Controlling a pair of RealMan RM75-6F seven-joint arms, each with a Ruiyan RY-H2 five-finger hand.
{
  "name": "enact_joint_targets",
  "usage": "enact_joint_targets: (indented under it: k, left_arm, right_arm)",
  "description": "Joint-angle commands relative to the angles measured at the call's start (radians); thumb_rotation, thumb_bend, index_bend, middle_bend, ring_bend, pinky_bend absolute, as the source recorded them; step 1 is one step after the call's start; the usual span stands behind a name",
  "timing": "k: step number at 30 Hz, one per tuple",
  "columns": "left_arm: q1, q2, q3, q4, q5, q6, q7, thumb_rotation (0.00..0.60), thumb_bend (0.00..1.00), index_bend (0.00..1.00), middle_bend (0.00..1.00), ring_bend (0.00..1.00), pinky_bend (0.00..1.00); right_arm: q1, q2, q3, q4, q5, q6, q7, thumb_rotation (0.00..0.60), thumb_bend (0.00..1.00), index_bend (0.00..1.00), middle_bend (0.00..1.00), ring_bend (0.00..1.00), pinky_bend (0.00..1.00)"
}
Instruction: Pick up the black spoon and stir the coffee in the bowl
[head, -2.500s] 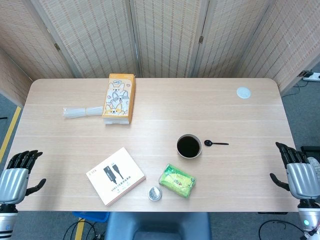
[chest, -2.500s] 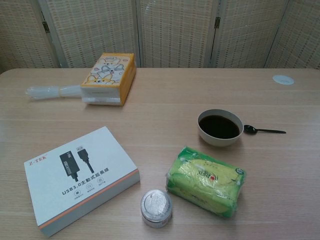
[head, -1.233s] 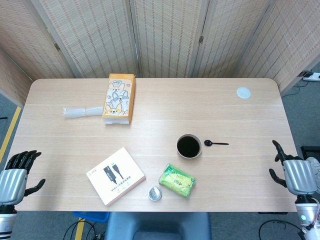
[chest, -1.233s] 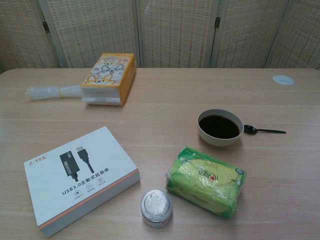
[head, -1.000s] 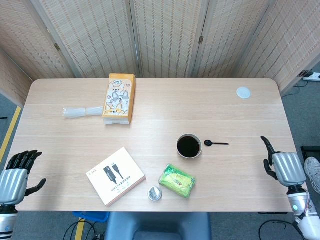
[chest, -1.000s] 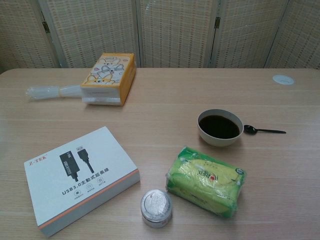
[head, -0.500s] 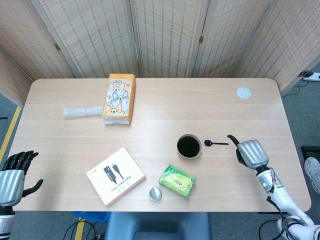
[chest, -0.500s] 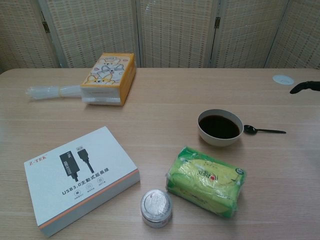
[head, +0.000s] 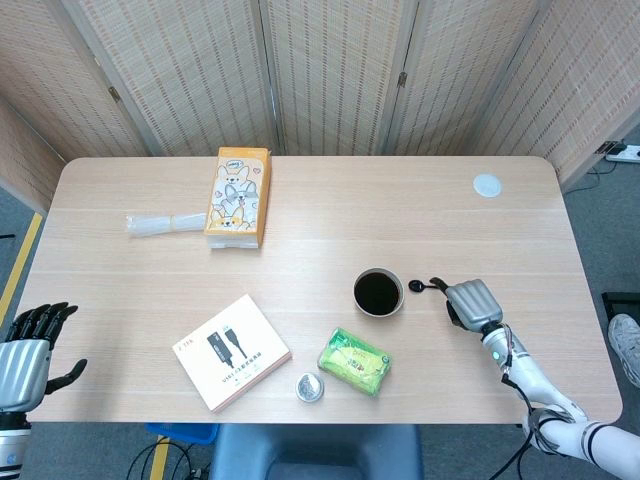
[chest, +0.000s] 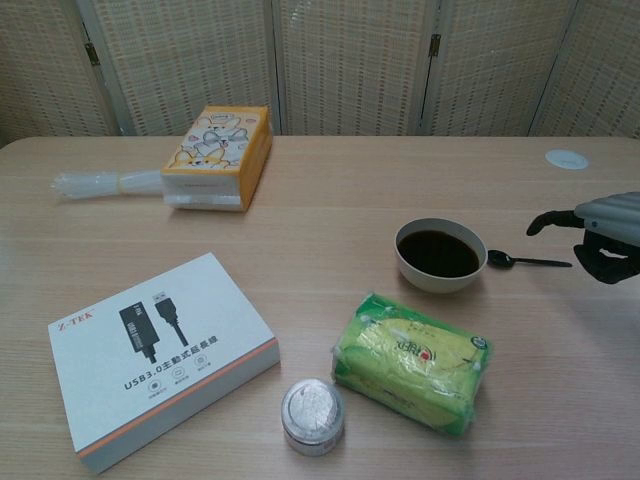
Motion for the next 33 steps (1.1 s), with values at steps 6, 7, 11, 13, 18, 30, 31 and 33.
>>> enact_joint_targets:
  k: [6, 7, 11, 13, 18, 30, 31, 33]
  left_arm:
    - [0.0, -0.001, 0.001, 0.004, 0.002, 0.0, -0.004, 0.6, 0.26, 0.21, 0.19, 0.15, 0.17]
    - [0.0, 0.0, 0.001, 0.005, 0.002, -0.002, -0.004, 0.6, 0.26, 0.21, 0.19, 0.15, 0.17]
    - [-0.001, 0.001, 0.001, 0.007, 0.003, -0.002, -0.006, 0.6, 0.26, 0.21, 0.19, 0.15, 0.17]
    - [-0.001, 0.002, 0.0, 0.011, 0.002, -0.002, -0.004, 0.6, 0.26, 0.21, 0.19, 0.15, 0.17]
    - [0.001, 0.003, 0.001, 0.013, -0.001, -0.003, -0.008, 0.6, 0.26, 0.21, 0.19, 0.15, 0.17]
    - [0.004, 0.001, 0.002, 0.016, -0.005, -0.002, -0.002, 0.6, 0.26, 0.21, 0.19, 0.15, 0.17]
    - [0.004, 0.001, 0.003, 0.015, -0.004, -0.003, -0.002, 0.6, 0.26, 0.21, 0.19, 0.15, 0.17]
    - [0.005, 0.001, 0.003, 0.014, -0.002, -0.001, -0.001, 0.6, 0.26, 0.21, 0.19, 0.15, 0.17]
  right_arm:
    - [0.038, -0.057, -0.01, 0.065, 0.012, -0.039, 0.014, 0.6, 0.75, 0.19, 0.91, 1.0, 0.97]
    - [0.042, -0.064, -0.011, 0.072, 0.014, -0.043, 0.014, 0.6, 0.75, 0.19, 0.91, 1.0, 0.97]
    - [0.051, -0.078, -0.012, 0.089, 0.018, -0.05, 0.008, 0.6, 0.76, 0.19, 0.91, 1.0, 0.97]
    - [0.059, -0.088, -0.014, 0.099, 0.021, -0.058, 0.001, 0.6, 0.76, 0.19, 0.91, 1.0, 0.97]
    - [0.078, -0.112, -0.017, 0.124, 0.038, -0.082, -0.027, 0.6, 0.76, 0.19, 0.91, 1.0, 0.97]
    - [0.089, -0.117, -0.045, 0.126, 0.046, -0.101, -0.055, 0.6, 0.75, 0.2, 0.91, 1.0, 0.97]
    - [0.086, -0.113, -0.05, 0.121, 0.045, -0.098, -0.059, 0.6, 0.76, 0.2, 0.91, 1.0, 0.97]
    - [0.076, -0.097, -0.064, 0.104, 0.041, -0.091, -0.066, 0.6, 0.76, 0.2, 0.91, 1.0, 0.97]
